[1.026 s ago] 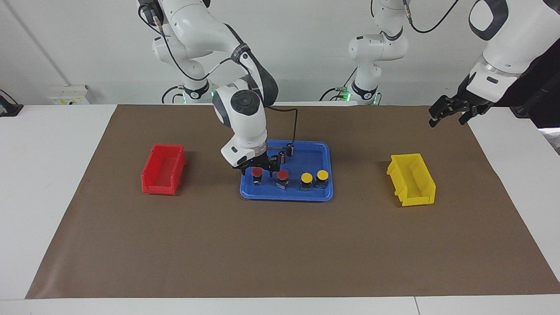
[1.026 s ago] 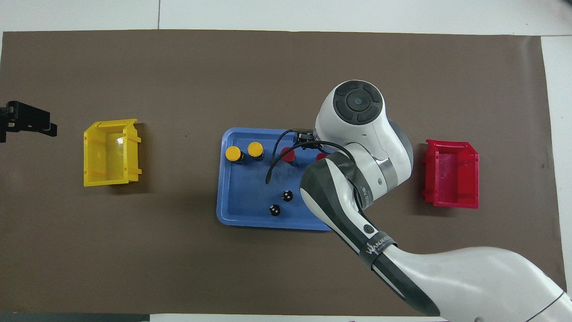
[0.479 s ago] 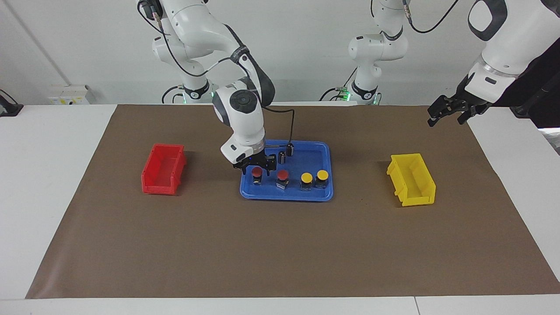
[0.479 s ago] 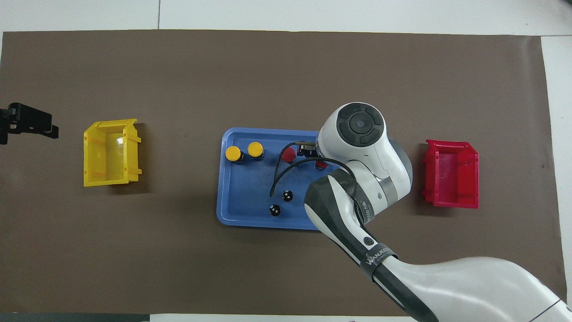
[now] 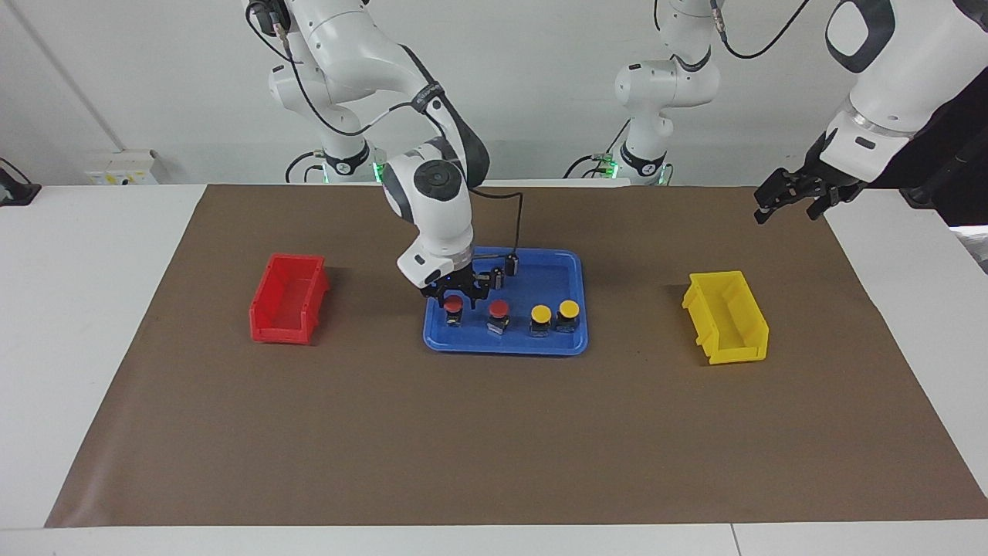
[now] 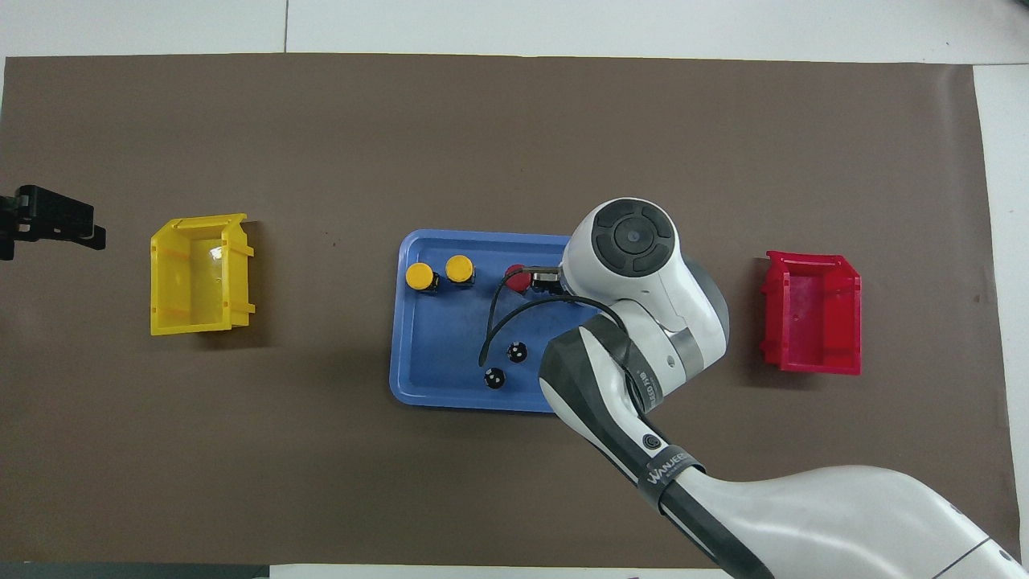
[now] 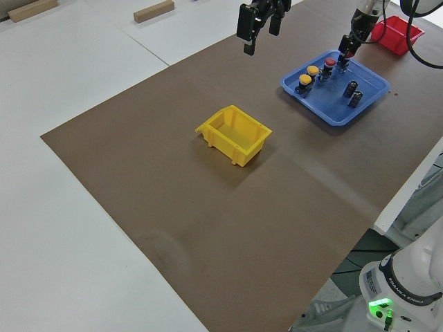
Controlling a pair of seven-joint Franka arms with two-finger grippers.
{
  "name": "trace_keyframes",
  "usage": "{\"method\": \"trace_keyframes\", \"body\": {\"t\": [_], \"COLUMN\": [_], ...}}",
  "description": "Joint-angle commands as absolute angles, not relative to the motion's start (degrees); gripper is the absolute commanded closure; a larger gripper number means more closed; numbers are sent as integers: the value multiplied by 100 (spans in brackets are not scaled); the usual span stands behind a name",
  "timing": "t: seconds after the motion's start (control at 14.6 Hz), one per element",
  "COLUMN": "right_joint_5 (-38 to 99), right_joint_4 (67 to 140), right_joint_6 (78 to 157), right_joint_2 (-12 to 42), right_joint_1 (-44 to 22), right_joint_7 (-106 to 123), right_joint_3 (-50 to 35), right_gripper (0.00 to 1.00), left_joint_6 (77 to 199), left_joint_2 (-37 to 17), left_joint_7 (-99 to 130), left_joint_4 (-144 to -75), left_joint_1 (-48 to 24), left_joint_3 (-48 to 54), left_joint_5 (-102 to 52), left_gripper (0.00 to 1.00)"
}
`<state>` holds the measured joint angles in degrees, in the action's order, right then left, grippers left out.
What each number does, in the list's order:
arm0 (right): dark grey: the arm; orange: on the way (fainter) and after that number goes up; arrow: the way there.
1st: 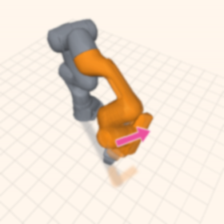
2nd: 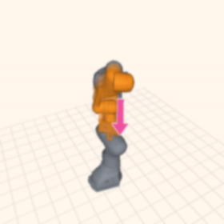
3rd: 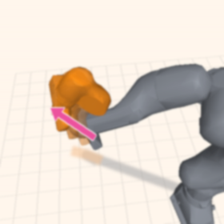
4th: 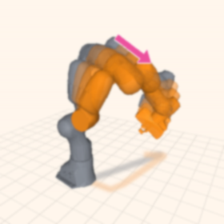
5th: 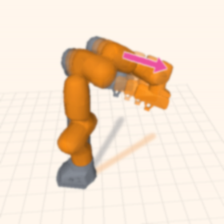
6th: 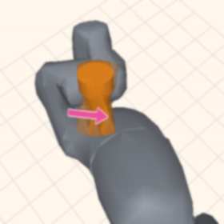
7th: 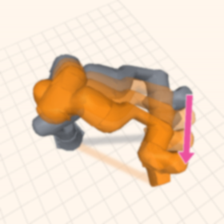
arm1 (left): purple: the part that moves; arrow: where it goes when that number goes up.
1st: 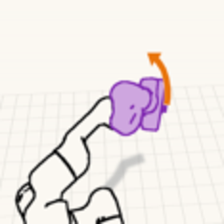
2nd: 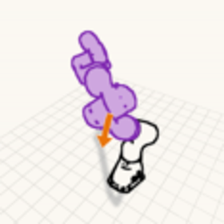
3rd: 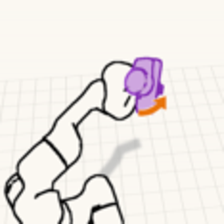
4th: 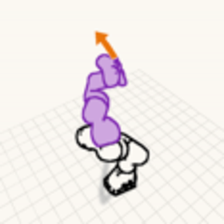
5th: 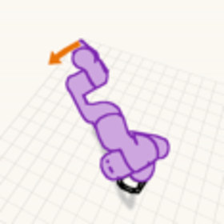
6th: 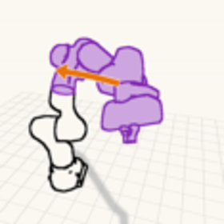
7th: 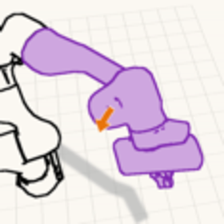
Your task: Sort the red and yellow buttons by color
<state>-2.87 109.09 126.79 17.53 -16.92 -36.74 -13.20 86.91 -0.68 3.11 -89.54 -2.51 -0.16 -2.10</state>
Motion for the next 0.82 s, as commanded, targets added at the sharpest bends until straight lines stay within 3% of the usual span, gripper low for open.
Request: {"method": "trace_keyframes", "body": {"t": [0.0, 0.07, 0.41, 0.55, 0.75], "right_joint_5": [-316, -308, -194, -19, 429], "right_joint_4": [10969, 10882, 9644, 9729, 10841], "right_joint_6": [12657, 12552, 11210, 10708, 10511], "right_joint_2": [1705, 1705, 1408, 900, -146], "right_joint_1": [-1591, -1556, -1022, -600, 217], "right_joint_7": [-3691, -3691, -3316, -2588, -1333], "right_joint_3": [-1354, -1354, -1354, -1345, -1345], "right_gripper": [80, 89, 90, 90, 90], "left_joint_6": [8675, 8657, 8692, 8719, 9584], "left_joint_2": [79, 79, 70, 79, 254], "left_joint_7": [334, 343, 377, 413, 509], "left_joint_4": [-9114, -9114, -9114, -9123, -9656], "left_joint_1": [-229, -229, -255, -290, -421], "left_joint_3": [-9, -9, -9, -9, 52], "left_joint_5": [-193, -193, -193, -193, -193], "left_gripper": [0, 0, 0, 0, 0]}}
